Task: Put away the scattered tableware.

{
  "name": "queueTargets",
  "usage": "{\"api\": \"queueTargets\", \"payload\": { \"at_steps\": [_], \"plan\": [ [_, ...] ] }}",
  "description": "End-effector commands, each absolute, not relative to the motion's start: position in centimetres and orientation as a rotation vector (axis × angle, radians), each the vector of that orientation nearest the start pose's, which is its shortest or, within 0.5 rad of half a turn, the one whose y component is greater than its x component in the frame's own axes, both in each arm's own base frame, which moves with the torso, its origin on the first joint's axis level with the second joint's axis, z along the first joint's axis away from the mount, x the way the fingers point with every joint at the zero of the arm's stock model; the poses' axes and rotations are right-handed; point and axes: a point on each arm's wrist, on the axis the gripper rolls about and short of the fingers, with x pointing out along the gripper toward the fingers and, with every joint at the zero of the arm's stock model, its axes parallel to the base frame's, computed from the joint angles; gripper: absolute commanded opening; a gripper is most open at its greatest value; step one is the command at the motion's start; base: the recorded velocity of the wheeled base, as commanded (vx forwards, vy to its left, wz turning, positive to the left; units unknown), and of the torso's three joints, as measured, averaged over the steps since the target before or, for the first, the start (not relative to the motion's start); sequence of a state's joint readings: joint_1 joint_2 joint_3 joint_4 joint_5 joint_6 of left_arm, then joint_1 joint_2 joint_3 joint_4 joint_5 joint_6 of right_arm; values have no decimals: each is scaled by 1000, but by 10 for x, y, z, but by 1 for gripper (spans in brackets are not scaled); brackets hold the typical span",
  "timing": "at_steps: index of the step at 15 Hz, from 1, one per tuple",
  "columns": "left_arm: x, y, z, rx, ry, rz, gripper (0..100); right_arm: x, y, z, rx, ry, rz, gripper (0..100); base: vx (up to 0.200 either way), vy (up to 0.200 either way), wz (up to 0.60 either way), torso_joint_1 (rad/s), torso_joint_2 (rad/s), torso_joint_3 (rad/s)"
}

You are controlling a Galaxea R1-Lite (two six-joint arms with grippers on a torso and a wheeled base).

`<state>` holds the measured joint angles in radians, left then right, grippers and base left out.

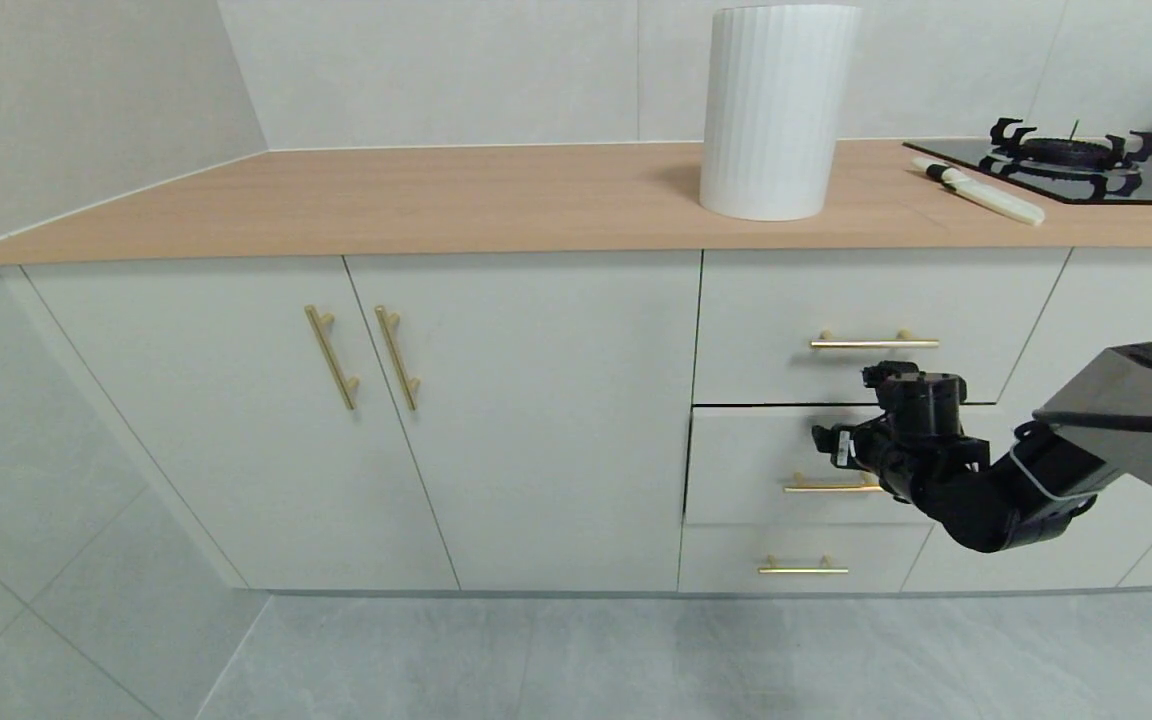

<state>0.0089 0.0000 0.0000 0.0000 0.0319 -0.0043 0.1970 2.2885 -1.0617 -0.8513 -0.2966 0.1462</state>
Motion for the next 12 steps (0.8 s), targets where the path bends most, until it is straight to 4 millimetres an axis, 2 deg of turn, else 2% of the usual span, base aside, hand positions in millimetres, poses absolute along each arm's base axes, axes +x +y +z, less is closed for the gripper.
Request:
{"api": "queueTargets", "payload": {
  "at_steps": [1, 12],
  "plan": [
    [-23, 1, 75, -5, 0, 41, 100, 417, 76, 43, 50, 362, -128, 100, 0, 0, 0, 0, 0, 0],
    [-23, 1, 75, -5, 0, 41, 100, 435, 73, 45, 80, 239, -180, 100, 0, 0, 0, 0, 0, 0]
  ]
}}
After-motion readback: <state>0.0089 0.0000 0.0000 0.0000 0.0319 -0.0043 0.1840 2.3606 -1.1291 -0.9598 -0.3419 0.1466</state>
